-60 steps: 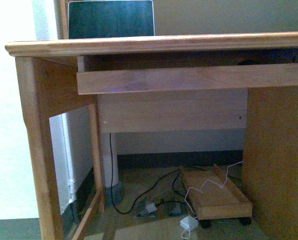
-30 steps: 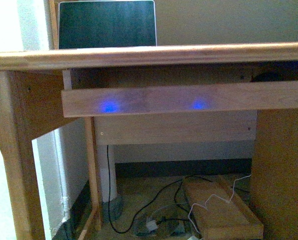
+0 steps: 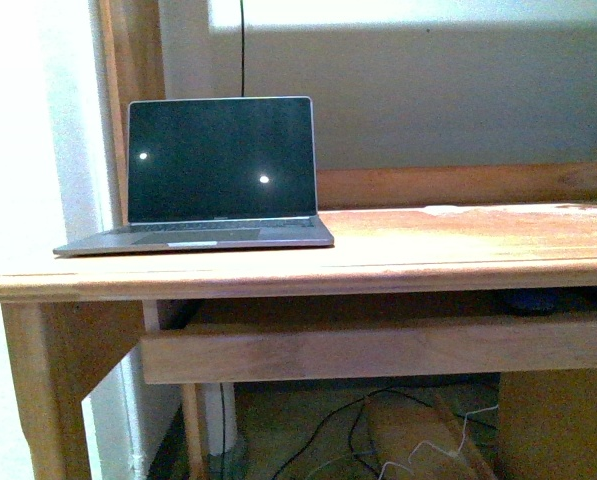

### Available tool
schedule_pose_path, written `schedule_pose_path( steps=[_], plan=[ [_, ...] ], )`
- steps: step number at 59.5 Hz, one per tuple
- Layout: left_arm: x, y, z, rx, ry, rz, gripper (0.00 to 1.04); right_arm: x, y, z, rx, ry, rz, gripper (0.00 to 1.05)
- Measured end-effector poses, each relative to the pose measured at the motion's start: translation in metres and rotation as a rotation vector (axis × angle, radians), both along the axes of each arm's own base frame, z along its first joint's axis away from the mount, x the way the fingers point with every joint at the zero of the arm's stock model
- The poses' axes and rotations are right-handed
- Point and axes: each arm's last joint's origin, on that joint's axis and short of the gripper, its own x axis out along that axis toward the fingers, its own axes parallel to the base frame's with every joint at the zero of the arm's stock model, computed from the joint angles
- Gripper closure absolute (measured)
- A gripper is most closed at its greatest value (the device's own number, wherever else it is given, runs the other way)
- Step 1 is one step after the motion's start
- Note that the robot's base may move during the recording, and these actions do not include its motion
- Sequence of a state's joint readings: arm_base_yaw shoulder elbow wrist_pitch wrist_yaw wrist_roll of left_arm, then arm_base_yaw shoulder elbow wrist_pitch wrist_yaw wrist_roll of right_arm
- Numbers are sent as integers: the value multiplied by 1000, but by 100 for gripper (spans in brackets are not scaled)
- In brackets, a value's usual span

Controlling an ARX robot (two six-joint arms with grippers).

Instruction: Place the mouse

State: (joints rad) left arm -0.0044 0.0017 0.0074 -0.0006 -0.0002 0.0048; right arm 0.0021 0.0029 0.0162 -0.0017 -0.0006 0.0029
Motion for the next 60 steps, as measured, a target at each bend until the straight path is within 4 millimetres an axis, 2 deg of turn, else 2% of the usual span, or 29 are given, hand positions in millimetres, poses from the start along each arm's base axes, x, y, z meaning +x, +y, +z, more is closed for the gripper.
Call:
schedule_pose_path(
  steps=[6, 9, 12, 17, 21, 27, 32, 35, 40, 52, 60],
  plan=[
    [0, 0, -1, -7, 17, -7, 8, 0, 0, 0, 0, 0, 0, 7],
    [1, 0, 0, -57, 157, -120, 8, 0, 0, 0, 0, 0, -2, 7],
    [8, -1, 0, -80, 279, -206, 8, 0, 0, 0, 0, 0, 0, 7],
    [24, -1, -5, -13, 336, -233, 8, 0, 0, 0, 0, 0, -1, 7],
    [53, 3, -10, 219, 320, -228, 8, 0, 0, 0, 0, 0, -1, 7],
    [87, 7, -9, 455, 245, -228, 8, 0, 0, 0, 0, 0, 0, 7],
    [131, 9, -11, 771, 105, -266, 8, 0, 0, 0, 0, 0, -1, 7],
    [159, 5, -17, 940, 19, -300, 8, 0, 0, 0, 0, 0, -1, 7],
    [193, -8, -28, 1120, -62, -385, 8, 0, 0, 0, 0, 0, -1, 7],
    [248, -35, -33, 1270, -212, -485, 8, 0, 0, 0, 0, 0, -1, 7],
    [269, -48, -38, 1289, -248, -544, 8, 0, 0, 0, 0, 0, -1, 7]
  ],
)
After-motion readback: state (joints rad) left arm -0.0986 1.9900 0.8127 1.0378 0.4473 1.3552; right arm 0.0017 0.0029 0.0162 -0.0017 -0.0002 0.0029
